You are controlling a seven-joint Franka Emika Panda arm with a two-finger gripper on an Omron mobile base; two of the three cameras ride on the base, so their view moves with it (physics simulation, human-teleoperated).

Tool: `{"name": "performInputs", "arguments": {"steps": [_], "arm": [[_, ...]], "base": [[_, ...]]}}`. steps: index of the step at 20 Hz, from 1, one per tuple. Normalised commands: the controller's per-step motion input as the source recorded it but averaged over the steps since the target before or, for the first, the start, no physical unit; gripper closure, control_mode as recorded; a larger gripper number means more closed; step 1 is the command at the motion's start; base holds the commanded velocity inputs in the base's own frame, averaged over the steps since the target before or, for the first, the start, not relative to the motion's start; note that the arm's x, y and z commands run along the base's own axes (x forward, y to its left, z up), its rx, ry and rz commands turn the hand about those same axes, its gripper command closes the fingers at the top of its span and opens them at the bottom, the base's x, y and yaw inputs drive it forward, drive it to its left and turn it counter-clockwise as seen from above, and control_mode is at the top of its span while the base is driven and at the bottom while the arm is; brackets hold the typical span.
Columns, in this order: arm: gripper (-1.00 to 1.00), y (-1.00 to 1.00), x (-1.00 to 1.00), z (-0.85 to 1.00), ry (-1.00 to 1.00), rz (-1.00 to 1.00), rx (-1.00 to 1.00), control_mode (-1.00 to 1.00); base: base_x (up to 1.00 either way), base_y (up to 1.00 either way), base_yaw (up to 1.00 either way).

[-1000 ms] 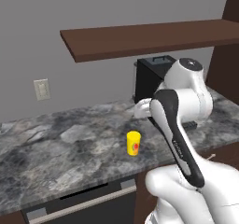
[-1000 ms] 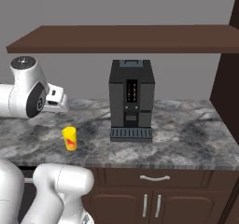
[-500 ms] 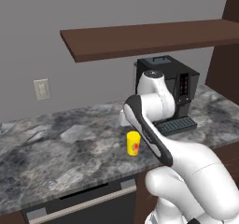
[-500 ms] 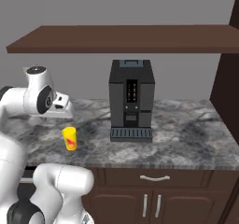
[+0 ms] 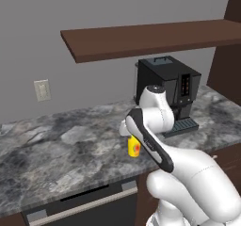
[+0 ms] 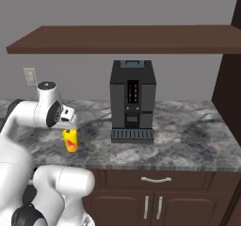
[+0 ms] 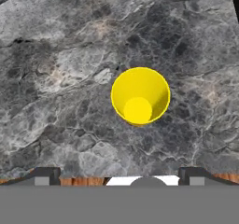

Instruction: Place the pitcher and cup on the dining counter for serving.

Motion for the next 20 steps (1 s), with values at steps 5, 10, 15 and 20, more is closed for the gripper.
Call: {"name": "performInputs", "arguments": {"steps": [5, 10, 15, 20], "arm": [[-1.0, 0.12, 0.38, -0.1, 0.0, -0.02, -0.01, -1.0], [-1.0, 0.14, 0.27, 0.0, 0.0, -0.02, -0.01, -1.0], [-1.0, 0.28, 0.21, -0.03, 0.02, -0.03, -0.03, -1.0], [-1.0, 0.05, 0.07, -0.39, 0.03, 0.0, -0.06, -1.0]], "base": [[0.0, 0.0, 0.0], [0.0, 0.0, 0.0], [0.0, 0.0, 0.0], [0.0, 0.0, 0.0]]}}
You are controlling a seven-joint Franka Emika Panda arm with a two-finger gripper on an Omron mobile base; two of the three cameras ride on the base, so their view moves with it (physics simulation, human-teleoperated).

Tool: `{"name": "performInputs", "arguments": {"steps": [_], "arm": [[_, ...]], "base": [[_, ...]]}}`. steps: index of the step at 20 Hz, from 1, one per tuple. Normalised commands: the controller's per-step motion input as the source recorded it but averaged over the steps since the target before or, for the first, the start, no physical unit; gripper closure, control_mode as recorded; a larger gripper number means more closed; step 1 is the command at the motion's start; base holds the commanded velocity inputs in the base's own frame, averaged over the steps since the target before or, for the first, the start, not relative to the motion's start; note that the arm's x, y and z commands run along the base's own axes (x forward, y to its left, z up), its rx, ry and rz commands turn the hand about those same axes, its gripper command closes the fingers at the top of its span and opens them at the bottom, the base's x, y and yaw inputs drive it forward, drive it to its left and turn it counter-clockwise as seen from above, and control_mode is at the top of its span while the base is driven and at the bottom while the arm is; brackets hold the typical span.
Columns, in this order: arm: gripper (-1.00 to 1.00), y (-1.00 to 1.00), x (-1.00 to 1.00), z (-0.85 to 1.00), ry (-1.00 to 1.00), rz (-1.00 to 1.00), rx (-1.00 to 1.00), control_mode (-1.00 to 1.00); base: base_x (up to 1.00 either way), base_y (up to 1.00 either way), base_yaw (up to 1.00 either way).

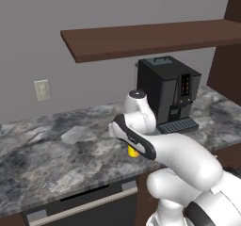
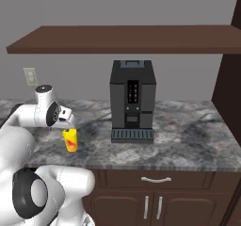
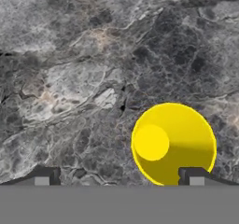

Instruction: Place the pitcher and cup on the dining counter for serving.

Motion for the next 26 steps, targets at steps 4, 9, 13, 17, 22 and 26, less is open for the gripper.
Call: {"name": "performInputs", "arguments": {"steps": [4, 9, 13, 17, 22, 26], "arm": [[-1.0, 0.0, 0.0, -0.48, 0.0, 0.0, -0.07, -1.0], [-1.0, 0.0, 0.0, -0.25, 0.0, 0.0, -0.02, -1.0], [-1.0, 0.0, 0.0, -0.07, 0.0, 0.0, 0.0, -1.0], [-1.0, 0.0, 0.06, 0.0, 0.0, 0.0, 0.0, -1.0], [1.0, 0.0, 0.05, -0.04, 0.01, 0.0, 0.0, -1.0], [1.0, 0.0, 0.02, 0.0, 0.0, 0.0, 0.0, -1.0]], "base": [[0.0, 0.0, 0.0], [0.0, 0.0, 0.0], [0.0, 0.0, 0.0], [0.0, 0.0, 0.0], [0.0, 0.0, 0.0], [0.0, 0.0, 0.0]]}}
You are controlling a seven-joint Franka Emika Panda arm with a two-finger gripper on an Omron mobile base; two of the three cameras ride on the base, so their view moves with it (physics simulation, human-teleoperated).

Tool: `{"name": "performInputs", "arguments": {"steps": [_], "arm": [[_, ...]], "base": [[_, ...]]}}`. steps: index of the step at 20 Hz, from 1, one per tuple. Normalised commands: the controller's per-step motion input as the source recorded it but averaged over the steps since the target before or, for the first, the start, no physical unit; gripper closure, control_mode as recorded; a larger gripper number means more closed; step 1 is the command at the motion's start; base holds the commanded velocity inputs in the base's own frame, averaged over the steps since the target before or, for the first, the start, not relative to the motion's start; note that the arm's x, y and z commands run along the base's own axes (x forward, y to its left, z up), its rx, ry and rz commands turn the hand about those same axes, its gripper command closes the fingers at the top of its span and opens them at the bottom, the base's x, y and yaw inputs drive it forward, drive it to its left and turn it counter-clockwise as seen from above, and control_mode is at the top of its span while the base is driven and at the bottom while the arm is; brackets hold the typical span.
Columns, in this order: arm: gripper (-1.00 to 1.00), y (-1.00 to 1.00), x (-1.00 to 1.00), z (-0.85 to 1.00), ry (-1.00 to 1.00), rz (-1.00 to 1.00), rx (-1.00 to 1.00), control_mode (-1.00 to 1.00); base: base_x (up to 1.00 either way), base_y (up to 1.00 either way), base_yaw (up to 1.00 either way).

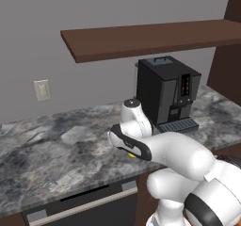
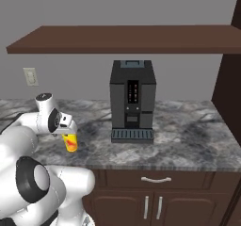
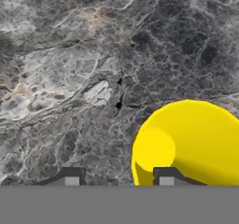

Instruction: Place the pitcher and cup on the dining counter for serving.

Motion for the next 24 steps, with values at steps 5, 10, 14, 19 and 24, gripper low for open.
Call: {"name": "performInputs", "arguments": {"steps": [5, 10, 14, 19, 24], "arm": [[1.0, 0.0, 0.0, 0.0, 0.0, 0.0, 0.0, -1.0], [1.0, 0.0, 0.0, 0.0, 0.0, 0.0, 0.0, -1.0], [1.0, 0.0, 0.0, 0.03, 0.0, 0.0, 0.0, -1.0], [1.0, -0.01, -0.23, 0.46, -0.07, 0.03, -0.01, -1.0], [1.0, 0.0, -0.41, 0.79, -0.1, 0.03, -0.04, -1.0]], "base": [[0.0, 0.0, 0.0], [0.0, 0.0, 0.0], [0.0, 0.0, 0.0], [0.0, 0.0, 0.0], [0.0, 0.0, 0.0]]}}
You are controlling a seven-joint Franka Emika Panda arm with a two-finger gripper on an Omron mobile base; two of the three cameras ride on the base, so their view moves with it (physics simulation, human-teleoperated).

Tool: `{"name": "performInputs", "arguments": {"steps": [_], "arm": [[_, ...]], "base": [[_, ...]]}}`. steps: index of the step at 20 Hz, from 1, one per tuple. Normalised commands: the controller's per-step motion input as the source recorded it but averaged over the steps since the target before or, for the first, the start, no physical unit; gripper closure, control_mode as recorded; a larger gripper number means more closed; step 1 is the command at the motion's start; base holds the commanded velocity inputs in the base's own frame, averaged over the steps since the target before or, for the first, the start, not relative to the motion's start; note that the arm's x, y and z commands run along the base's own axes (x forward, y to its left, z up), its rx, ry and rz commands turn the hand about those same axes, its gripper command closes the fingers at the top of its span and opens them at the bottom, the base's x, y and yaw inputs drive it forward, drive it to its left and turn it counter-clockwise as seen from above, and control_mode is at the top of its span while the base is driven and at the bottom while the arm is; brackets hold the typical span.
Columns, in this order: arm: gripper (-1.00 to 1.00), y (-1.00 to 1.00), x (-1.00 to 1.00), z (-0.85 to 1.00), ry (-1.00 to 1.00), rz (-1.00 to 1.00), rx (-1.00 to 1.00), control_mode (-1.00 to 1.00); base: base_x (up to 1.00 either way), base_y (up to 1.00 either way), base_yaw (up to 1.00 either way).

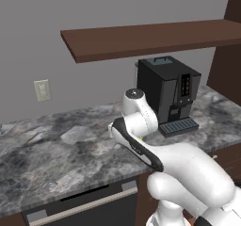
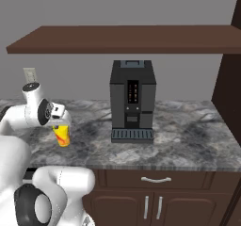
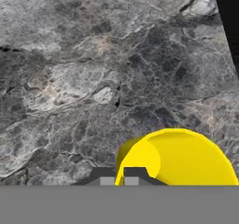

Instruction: Place the pitcher and cup on the dining counter for serving.

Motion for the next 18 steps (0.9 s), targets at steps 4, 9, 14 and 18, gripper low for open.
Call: {"name": "performInputs", "arguments": {"steps": [4, 9, 14, 18], "arm": [[1.0, -0.22, -0.67, 0.84, -0.18, 0.08, -0.04, -1.0], [1.0, -0.26, -0.54, 0.66, -0.12, 0.19, -0.01, -1.0], [1.0, -0.25, -0.27, 0.49, -0.03, 0.21, 0.0, -1.0], [1.0, -0.34, -0.4, 0.46, -0.04, 0.31, 0.0, -1.0]], "base": [[0.0, 0.0, 0.0], [0.0, 0.0, 0.0], [0.0, 0.0, 0.0], [0.0, 0.0, 0.0]]}}
